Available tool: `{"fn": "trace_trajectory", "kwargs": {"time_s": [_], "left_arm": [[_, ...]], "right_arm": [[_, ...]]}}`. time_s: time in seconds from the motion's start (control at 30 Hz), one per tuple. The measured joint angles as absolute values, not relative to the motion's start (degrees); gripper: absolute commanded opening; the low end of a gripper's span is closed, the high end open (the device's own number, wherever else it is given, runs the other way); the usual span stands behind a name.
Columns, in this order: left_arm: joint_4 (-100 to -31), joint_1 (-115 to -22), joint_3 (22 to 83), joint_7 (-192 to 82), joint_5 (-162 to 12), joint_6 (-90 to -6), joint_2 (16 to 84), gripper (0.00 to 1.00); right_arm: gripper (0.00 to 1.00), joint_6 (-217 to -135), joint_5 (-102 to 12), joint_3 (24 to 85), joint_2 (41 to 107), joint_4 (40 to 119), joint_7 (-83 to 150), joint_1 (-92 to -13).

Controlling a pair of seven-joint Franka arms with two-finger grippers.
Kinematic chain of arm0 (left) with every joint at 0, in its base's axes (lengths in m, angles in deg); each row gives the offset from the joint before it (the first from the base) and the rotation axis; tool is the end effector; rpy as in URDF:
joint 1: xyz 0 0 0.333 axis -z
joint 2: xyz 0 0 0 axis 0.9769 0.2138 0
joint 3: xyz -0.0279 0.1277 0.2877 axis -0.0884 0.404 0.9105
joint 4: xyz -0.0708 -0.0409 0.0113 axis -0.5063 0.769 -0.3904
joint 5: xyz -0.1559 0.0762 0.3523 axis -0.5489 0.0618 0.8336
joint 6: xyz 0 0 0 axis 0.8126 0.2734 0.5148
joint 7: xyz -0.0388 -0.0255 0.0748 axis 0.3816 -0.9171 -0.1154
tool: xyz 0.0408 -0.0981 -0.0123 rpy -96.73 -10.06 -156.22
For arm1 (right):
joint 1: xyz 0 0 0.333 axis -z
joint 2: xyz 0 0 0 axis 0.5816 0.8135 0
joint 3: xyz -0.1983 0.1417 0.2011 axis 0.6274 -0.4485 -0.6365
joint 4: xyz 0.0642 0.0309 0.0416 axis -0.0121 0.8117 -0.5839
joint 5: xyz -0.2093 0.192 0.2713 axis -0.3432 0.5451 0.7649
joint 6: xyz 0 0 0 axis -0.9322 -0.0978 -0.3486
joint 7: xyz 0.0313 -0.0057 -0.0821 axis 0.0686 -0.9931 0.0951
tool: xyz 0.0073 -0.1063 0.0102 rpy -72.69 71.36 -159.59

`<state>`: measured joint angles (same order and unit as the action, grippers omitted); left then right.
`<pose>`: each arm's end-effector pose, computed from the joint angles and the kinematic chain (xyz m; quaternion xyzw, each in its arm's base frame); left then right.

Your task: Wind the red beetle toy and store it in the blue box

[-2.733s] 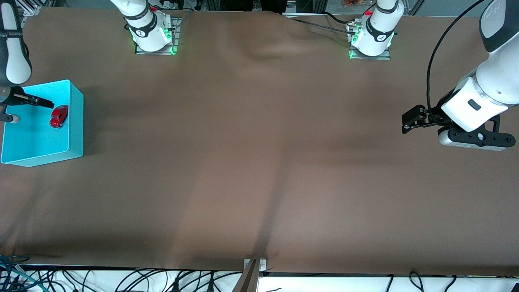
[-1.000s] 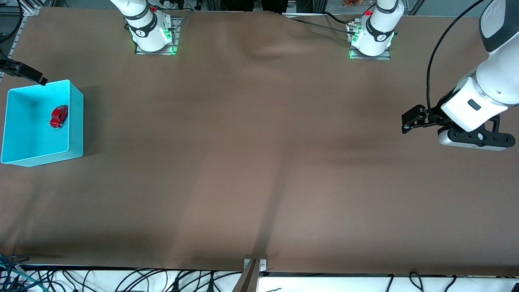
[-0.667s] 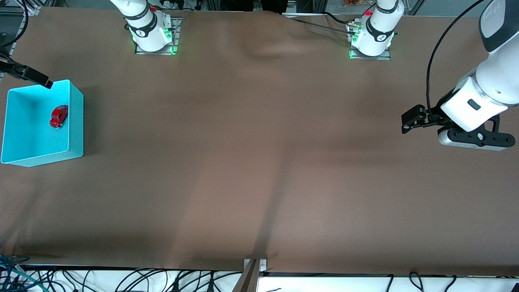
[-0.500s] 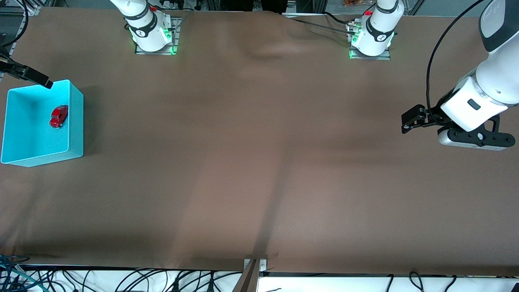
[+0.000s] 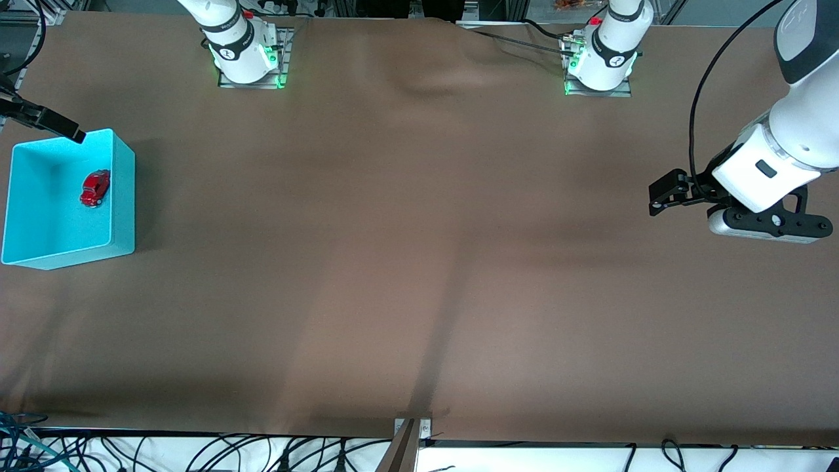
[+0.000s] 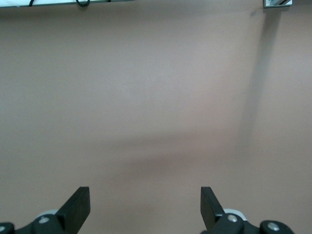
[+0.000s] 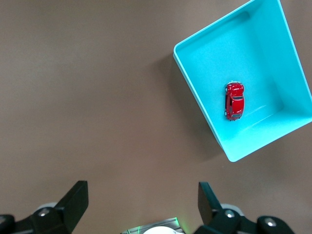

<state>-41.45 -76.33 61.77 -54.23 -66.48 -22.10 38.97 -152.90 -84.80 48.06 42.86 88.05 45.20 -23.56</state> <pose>0.6243 -0.0997 0.5997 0.9990 -0.0383 0.0091 0.0226 0.4970 -0.0995 0.5603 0.9864 -0.1515 -0.0606 0.0217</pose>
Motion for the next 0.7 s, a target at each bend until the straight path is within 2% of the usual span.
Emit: {"fn": "trace_trajectory", "kwargs": {"time_s": [0.7], "left_arm": [[-41.4,-76.3,61.8,-54.2,-66.5,-22.1,39.0,1.0]], "right_arm": [[1.0,-153.0,-84.0,46.9,44.0,86.5,44.7,-25.0]]}}
